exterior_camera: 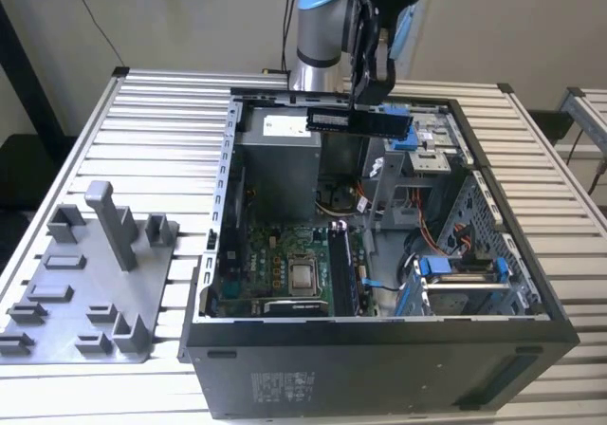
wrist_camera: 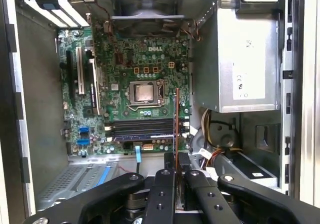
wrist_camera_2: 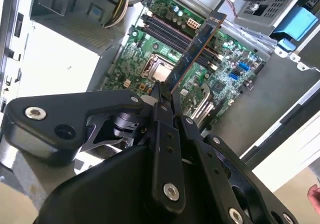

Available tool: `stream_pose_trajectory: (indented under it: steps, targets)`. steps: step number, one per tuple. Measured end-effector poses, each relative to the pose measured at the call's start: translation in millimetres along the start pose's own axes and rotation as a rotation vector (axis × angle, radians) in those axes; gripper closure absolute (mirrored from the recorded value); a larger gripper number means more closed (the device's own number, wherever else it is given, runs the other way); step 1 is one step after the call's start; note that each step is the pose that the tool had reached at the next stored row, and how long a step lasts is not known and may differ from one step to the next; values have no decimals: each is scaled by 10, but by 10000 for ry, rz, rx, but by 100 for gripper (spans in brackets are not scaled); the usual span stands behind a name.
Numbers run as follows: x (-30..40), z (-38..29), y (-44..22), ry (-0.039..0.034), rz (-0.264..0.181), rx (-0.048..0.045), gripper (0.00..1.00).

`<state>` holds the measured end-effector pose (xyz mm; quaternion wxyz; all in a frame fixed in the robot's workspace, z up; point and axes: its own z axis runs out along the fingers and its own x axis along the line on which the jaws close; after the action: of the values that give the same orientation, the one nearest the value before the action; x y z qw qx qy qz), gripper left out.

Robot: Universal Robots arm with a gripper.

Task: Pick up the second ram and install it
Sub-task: 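Insert the second ram into the second slot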

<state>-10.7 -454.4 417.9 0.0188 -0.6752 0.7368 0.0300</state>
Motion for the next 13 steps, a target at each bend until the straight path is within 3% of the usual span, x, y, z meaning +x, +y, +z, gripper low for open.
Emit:
stream_pose_trajectory:
  steps: [13]
  targets:
    - [1, 16, 0, 18, 1565, 104, 86]
